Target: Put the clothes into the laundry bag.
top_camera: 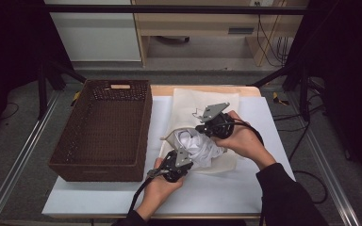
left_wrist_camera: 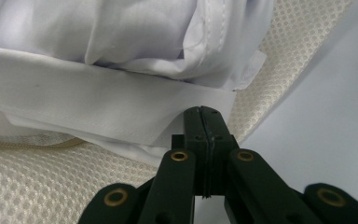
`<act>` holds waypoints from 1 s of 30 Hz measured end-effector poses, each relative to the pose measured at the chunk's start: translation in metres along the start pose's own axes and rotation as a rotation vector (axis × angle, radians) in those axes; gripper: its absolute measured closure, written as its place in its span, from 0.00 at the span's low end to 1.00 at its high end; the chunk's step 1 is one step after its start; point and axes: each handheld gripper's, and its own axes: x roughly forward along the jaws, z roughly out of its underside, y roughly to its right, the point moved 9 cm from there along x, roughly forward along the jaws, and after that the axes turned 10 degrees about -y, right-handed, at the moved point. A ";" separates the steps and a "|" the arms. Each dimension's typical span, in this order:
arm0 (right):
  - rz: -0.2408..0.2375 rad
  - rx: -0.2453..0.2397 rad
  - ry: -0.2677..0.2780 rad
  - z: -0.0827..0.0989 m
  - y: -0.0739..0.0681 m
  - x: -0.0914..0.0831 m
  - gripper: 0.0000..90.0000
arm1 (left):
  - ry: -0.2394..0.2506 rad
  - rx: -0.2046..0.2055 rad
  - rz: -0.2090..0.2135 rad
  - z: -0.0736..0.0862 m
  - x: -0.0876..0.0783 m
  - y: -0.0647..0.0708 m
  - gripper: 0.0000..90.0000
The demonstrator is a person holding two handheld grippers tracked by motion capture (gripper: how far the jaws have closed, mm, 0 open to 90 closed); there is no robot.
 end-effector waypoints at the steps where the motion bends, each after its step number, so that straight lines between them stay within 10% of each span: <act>1: 0.000 0.000 0.000 0.000 0.000 0.000 1.00 | 0.000 0.000 0.000 0.000 0.000 0.000 1.00; 30: 0.004 -0.004 0.001 0.001 0.001 -0.002 1.00 | 0.010 -0.014 -0.018 -0.007 0.009 -0.006 1.00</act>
